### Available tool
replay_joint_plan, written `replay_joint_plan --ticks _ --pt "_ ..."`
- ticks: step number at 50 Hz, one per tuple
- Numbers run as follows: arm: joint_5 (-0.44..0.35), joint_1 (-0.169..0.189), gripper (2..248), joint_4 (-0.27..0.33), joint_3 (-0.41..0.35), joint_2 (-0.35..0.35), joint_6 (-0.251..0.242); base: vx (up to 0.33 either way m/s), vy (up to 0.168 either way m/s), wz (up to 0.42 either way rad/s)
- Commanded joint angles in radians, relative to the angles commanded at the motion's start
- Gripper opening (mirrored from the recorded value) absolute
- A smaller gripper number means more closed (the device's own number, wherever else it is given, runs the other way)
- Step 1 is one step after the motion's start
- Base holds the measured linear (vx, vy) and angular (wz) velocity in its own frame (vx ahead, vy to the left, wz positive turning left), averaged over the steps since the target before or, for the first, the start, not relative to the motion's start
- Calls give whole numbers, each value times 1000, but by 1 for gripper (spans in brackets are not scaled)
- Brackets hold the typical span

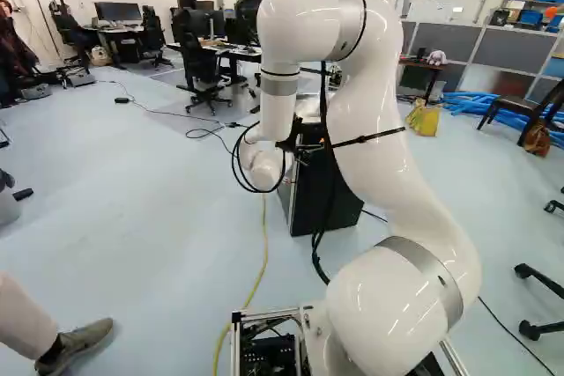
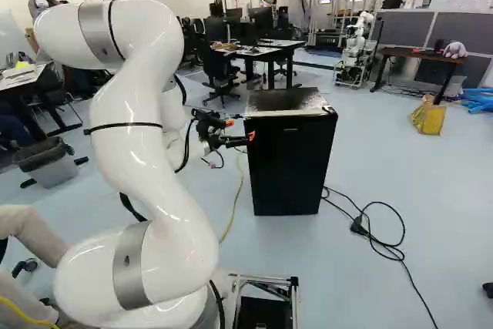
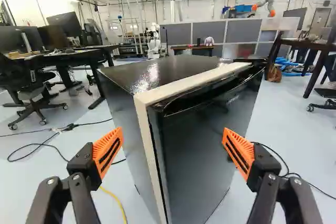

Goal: Grab a drink from the fridge

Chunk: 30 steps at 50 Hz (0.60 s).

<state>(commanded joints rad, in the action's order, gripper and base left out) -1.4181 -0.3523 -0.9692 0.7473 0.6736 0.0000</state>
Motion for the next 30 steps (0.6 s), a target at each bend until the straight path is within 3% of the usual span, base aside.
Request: replay_joint_plan --ticks 30 --pt "0 9 247 -6 50 30 0 0 0 0"
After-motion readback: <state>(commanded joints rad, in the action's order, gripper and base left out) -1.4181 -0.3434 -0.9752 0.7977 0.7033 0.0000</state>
